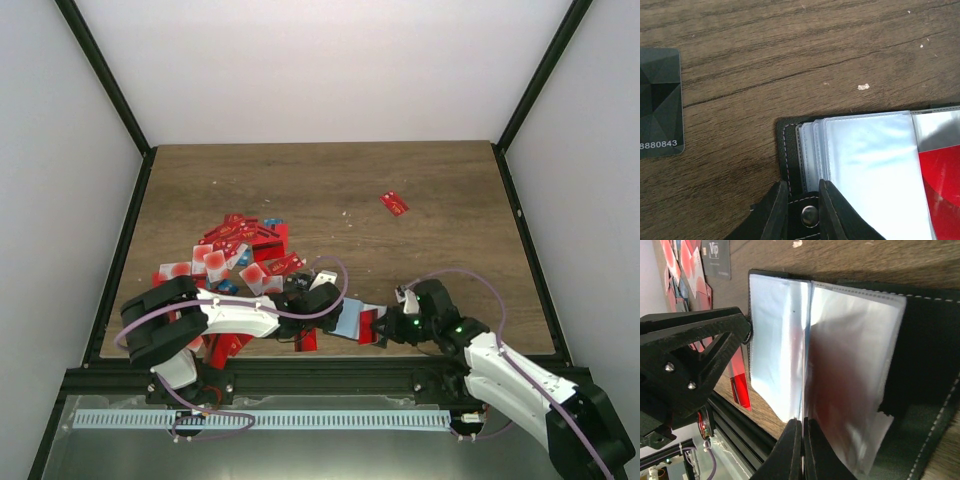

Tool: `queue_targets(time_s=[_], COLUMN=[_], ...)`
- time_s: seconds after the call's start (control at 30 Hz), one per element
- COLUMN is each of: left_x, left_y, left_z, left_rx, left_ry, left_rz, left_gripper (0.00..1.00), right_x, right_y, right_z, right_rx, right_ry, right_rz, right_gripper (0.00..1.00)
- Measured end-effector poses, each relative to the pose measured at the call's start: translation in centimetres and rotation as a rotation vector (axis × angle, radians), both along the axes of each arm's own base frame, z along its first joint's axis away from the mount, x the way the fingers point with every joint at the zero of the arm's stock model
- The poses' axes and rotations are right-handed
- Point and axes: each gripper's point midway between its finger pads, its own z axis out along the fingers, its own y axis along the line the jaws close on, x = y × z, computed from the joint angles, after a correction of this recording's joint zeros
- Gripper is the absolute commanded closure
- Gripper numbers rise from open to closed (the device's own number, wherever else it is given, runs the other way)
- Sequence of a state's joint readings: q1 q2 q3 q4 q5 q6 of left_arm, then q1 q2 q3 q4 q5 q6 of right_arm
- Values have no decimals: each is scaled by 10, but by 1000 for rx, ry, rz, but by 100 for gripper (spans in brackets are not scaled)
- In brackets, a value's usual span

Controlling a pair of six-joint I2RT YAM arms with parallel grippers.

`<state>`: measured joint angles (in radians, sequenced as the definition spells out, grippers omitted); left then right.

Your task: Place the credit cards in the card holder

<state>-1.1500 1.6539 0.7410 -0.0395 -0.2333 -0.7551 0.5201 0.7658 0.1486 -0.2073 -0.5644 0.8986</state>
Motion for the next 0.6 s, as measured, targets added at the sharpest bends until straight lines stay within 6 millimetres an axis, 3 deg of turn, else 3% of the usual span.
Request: queue_targets(time_s=[0.6], left_x=[1], left_y=[-1], left_z=[-1], left_rx=[-1], left_ry=[-3], left_rz=[2], left_gripper=[84], right_x=[9], right_y=[8], right_z=[6], right_rx=[48], right_ry=[-26], right_rz=[14], right_gripper=[99])
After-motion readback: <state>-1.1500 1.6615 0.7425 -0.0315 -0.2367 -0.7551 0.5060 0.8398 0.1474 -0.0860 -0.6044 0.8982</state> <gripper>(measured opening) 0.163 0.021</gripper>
